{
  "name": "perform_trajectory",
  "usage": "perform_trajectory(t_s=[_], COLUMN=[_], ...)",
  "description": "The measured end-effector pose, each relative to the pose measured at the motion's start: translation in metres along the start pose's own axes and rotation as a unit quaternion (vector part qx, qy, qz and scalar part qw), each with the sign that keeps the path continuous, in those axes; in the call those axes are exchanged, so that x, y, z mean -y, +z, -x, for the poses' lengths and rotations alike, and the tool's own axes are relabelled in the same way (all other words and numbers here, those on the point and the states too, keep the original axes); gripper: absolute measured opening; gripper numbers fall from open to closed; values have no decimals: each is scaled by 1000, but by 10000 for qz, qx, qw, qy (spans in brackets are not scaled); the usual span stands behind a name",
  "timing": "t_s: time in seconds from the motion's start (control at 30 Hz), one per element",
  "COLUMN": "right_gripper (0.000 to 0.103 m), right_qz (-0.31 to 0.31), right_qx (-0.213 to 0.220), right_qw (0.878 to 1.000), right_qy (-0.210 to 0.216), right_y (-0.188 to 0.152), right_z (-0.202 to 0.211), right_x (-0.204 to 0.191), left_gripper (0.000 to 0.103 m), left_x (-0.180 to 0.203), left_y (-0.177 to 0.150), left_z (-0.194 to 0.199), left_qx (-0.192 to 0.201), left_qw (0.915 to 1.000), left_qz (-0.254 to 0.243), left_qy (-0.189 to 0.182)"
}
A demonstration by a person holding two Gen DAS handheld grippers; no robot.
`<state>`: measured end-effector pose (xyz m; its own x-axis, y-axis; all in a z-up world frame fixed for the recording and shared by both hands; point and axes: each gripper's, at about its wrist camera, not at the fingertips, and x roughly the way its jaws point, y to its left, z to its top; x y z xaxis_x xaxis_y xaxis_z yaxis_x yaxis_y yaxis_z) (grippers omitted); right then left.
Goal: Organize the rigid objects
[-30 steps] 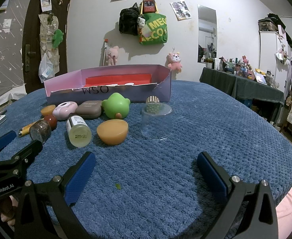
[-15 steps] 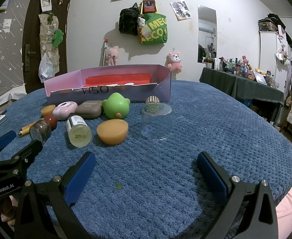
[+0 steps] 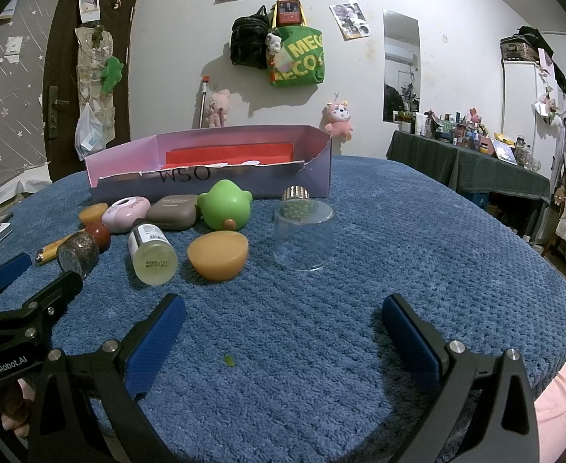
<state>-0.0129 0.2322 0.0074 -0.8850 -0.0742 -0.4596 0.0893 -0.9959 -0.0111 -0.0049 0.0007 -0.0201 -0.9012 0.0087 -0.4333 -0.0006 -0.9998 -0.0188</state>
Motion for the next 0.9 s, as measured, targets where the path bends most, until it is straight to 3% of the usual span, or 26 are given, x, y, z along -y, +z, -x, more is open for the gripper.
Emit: perform_trajectory(t_s=[0.9], right_gripper=[103], right_qz=[-5], right_qx=[-2], right_qw=[10000], right_qy=[-4], right_y=[0], right_z=[-1], right_x=[0], left_gripper=[103], left_x=[0], left_y=[-6], left_z=[-5], left_qx=[-5], left_qw=[10000], left_qz=[11], left_qy=[-6])
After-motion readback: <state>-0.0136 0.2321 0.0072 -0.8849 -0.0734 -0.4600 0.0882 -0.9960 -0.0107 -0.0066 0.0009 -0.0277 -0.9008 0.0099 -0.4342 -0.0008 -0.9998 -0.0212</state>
